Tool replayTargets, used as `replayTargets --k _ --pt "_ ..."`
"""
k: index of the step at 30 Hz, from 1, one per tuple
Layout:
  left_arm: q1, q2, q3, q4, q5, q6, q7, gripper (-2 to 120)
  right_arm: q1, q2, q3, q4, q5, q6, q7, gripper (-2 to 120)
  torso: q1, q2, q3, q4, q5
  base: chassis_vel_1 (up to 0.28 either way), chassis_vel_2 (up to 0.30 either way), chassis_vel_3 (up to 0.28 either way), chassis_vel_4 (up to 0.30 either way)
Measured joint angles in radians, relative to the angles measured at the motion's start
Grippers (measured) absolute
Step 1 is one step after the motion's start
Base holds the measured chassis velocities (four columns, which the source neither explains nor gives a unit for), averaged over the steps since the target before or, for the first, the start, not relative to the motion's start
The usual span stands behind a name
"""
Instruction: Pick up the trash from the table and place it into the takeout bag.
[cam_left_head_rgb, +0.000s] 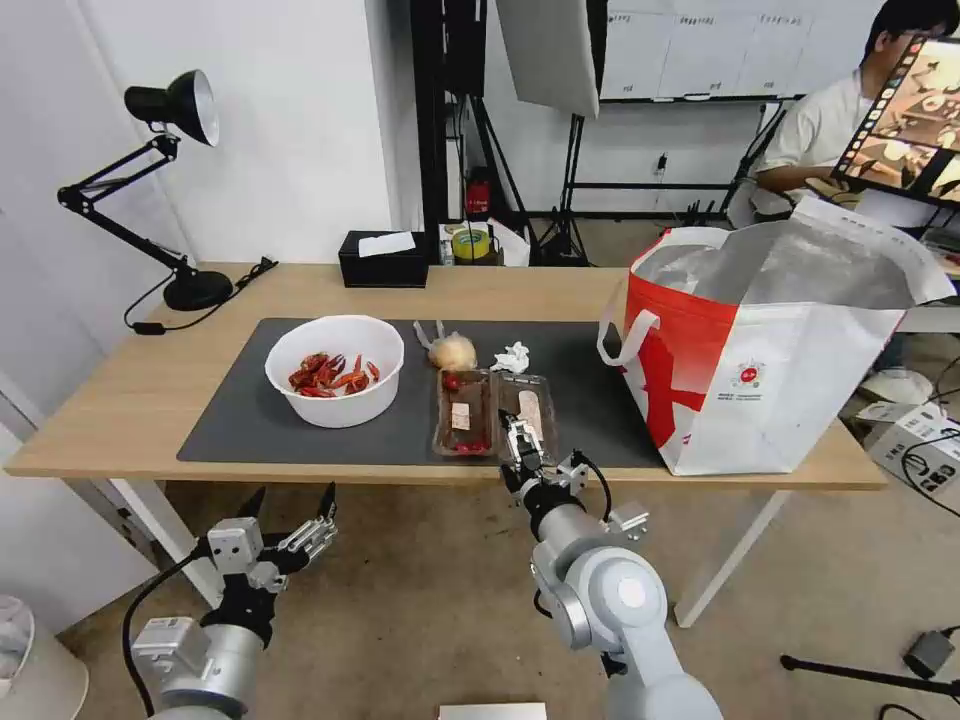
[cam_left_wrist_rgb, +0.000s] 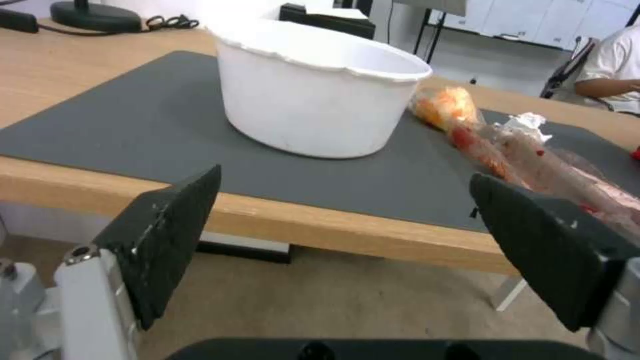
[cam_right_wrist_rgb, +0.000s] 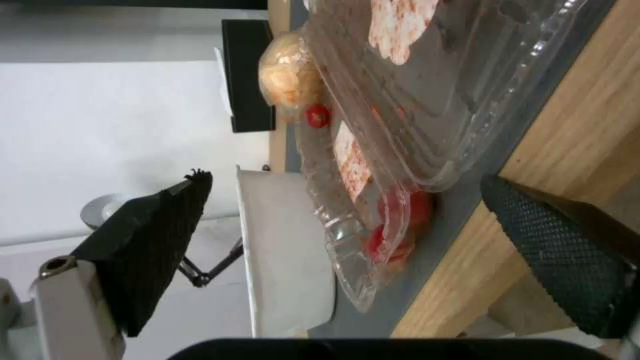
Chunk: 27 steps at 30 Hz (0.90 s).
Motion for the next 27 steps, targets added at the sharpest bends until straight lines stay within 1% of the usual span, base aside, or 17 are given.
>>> replayTargets --k 27 --pt "0.004 -0.007 0.001 0.000 0.003 -0.005 0.001 100 0.009 0.001 0.000 0.005 -0.004 0.000 -0.005 100 0.000 0.000 0.000 0.0001 0.0000 0.000 0.000 0.000 0.000"
